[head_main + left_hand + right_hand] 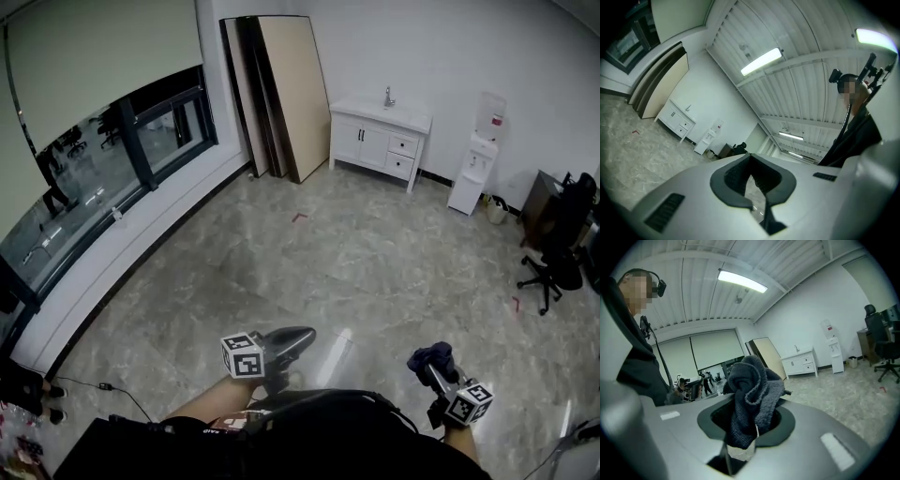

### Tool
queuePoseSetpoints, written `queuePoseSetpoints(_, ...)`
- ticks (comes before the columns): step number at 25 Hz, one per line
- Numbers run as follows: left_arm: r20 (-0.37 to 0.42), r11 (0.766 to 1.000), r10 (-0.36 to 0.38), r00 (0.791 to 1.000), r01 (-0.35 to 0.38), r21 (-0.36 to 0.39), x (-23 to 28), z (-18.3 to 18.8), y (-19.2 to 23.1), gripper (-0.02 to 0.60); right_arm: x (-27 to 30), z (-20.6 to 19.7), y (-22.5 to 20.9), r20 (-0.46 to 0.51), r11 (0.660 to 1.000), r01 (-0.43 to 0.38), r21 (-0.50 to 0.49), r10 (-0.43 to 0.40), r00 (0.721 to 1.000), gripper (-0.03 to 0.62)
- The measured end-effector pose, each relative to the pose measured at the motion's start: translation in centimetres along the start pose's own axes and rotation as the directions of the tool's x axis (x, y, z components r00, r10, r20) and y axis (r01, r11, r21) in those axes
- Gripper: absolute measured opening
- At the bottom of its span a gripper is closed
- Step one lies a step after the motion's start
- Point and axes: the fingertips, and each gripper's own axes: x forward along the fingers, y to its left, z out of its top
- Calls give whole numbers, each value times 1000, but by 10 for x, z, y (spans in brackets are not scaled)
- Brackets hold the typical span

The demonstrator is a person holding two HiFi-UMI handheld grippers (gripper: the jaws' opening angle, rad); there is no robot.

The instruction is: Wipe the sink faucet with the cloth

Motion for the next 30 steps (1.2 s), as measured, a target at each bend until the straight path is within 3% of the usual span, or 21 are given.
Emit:
queuePoseSetpoints(5, 0, 998, -65, 998, 65, 7, 15, 41, 59, -2, 54, 25, -17, -3, 997, 81, 17, -81, 997, 87)
queuePoseSetpoints(11, 12, 995, -73, 997, 72, 75, -1, 107, 140, -2, 168, 71, -24, -16, 997, 76, -33, -76, 997, 87)
queuePoseSetpoints(16, 69, 993, -5, 998, -3, 118, -38, 160, 206, -2, 283, 110, -11, -30, 992, -23, -122, 20, 999, 87)
queuePoseSetpoints(19, 101, 991, 58, 993, -70, 115, -64, 179, 236, -2, 341, 118, 10, -45, 986, -137, -98, 133, 990, 87)
queuePoseSetpoints(23, 141, 984, 138, 980, -152, 90, -92, 194, 258, -2, 394, 116, 12, -115, 977, -181, -110, 168, 979, 87)
queuePoseSetpoints(30, 167, 963, 248, 954, -262, 67, -100, 202, 290, -2, 467, 124, 8, -134, 951, -305, -57, 296, 946, 87)
